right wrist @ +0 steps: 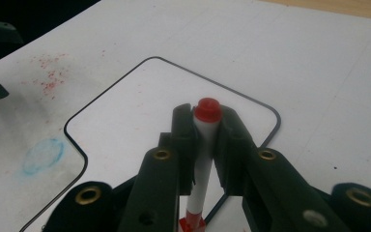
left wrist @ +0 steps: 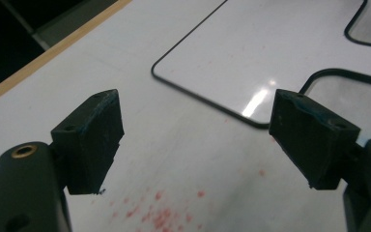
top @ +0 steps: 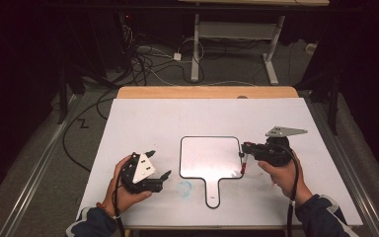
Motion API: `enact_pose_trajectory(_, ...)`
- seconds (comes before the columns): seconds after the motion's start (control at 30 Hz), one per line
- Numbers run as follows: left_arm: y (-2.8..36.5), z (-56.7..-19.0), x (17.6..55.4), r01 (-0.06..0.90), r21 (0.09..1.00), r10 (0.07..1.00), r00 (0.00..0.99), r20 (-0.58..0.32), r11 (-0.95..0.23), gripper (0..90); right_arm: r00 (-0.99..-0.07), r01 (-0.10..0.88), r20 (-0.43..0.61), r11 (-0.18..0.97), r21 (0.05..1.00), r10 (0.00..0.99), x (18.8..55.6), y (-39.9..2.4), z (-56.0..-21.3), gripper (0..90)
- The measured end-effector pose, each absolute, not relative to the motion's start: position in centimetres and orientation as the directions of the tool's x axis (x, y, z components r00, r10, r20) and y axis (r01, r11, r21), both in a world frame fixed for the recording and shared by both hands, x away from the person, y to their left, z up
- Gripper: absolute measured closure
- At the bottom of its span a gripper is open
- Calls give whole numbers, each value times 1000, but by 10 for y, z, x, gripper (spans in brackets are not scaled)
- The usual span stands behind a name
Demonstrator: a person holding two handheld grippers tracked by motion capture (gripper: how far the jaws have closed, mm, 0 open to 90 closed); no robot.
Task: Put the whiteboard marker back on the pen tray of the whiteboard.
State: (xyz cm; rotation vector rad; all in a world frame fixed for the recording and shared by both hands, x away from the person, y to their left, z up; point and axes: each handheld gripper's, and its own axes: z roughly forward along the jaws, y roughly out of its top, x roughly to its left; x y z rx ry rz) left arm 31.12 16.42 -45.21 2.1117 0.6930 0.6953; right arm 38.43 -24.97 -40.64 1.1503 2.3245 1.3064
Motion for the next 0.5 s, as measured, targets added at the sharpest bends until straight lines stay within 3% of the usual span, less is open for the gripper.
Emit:
enact_pose_trajectory(0.2, 178, -461, 305, 292, 795, 692, 691, 209, -532, 185, -628, 560, 188, 270, 783, 755, 407, -243, -415, 777)
enact_pose_trajectory(0.5, 171, -466, 306, 293, 767, 651, 731, 206, -571, 185, -526, 692, 245, 243, 679, 815, 453, -233, -450, 708)
